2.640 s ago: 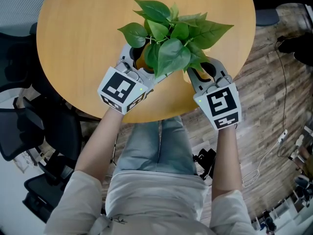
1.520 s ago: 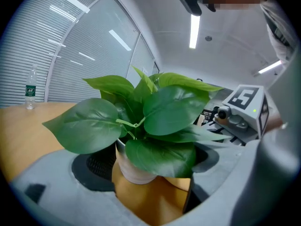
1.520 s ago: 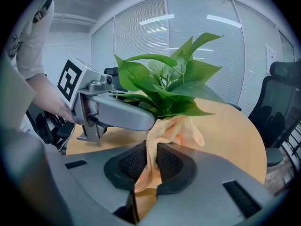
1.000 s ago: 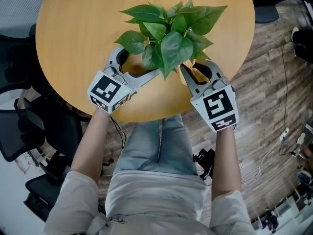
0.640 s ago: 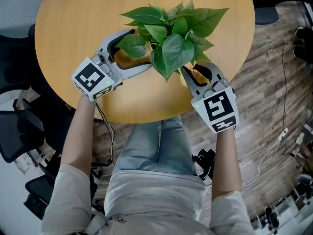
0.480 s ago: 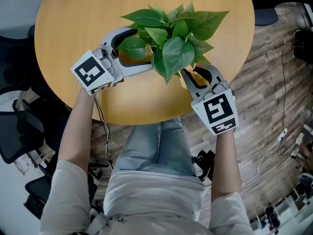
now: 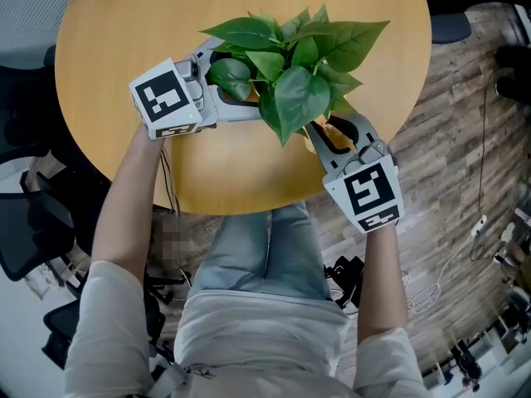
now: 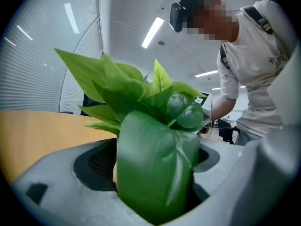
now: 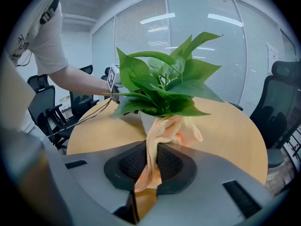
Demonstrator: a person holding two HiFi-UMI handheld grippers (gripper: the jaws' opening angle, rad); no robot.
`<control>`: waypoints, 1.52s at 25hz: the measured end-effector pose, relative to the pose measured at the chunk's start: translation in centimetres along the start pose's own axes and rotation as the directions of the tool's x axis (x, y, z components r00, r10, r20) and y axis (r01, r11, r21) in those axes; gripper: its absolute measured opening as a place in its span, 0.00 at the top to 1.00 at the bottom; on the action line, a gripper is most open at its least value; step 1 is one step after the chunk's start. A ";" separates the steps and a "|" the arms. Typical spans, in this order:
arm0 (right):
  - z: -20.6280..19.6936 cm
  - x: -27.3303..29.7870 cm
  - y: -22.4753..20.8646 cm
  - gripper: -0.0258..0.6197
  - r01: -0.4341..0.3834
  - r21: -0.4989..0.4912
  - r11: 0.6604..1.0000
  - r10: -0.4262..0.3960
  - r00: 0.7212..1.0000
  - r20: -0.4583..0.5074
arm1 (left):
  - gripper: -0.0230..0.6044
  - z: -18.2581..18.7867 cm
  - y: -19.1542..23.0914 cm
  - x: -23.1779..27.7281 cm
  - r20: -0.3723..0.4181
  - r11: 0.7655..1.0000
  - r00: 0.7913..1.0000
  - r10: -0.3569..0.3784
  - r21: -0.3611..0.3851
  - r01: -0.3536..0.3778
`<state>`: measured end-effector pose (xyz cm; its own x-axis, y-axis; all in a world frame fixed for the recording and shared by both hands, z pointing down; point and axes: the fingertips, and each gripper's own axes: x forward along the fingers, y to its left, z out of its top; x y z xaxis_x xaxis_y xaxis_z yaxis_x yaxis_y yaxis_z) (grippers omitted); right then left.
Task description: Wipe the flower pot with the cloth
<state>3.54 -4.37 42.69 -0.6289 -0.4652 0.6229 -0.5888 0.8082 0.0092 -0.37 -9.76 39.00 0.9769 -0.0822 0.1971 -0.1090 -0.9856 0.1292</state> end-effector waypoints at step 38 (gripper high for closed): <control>0.5 0.5 -3.3 0.89 0.124 -0.088 0.988 -0.130 0.989 -0.067 | 0.27 -0.1 0.3 0.5 0.021 0.959 0.961 0.275 -0.082 -0.272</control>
<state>4.89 -7.46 42.62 -0.5116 -0.5415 0.6671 -0.6151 0.7729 0.1556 0.12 -10.05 39.19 0.9130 -0.3528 0.2051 -0.3854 -0.9105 0.1496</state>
